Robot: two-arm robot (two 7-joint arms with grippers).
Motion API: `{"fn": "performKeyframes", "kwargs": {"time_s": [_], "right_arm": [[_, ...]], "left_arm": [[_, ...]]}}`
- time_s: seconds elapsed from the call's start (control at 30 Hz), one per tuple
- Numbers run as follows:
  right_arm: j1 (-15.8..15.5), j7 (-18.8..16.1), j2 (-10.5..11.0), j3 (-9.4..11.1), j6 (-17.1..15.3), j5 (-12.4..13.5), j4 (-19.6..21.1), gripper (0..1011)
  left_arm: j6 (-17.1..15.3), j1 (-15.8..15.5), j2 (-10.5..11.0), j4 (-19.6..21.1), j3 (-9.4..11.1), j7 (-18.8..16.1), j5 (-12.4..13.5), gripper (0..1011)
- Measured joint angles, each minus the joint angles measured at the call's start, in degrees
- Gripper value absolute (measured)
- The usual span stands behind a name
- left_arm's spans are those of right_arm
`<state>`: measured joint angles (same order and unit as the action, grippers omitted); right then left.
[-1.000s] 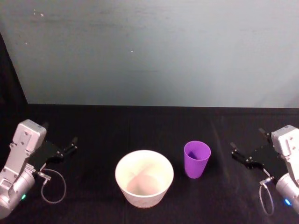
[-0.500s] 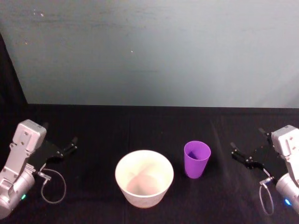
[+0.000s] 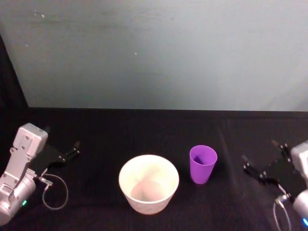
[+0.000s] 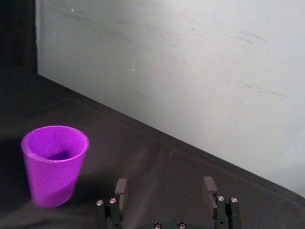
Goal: Pick up the cup and pour the mung beans from the cup into the bowl.
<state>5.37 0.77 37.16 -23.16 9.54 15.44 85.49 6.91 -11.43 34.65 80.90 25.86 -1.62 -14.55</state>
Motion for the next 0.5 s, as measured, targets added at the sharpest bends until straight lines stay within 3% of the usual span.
{"fn": "performKeyframes", "kwargs": {"time_s": [0.27,0.5], "right_arm": [[-9.6,-1.0,2.9,2.8,4.9,1.7,6.6,1003],[-11.4,-5.3,1.4,2.1,7.9,4.0,6.4,1003]], "left_arm": [[0.0,0.0,0.0,0.0,0.0,0.0,0.0,1003],[0.0,0.0,0.0,0.0,0.0,0.0,0.0,1003]]}}
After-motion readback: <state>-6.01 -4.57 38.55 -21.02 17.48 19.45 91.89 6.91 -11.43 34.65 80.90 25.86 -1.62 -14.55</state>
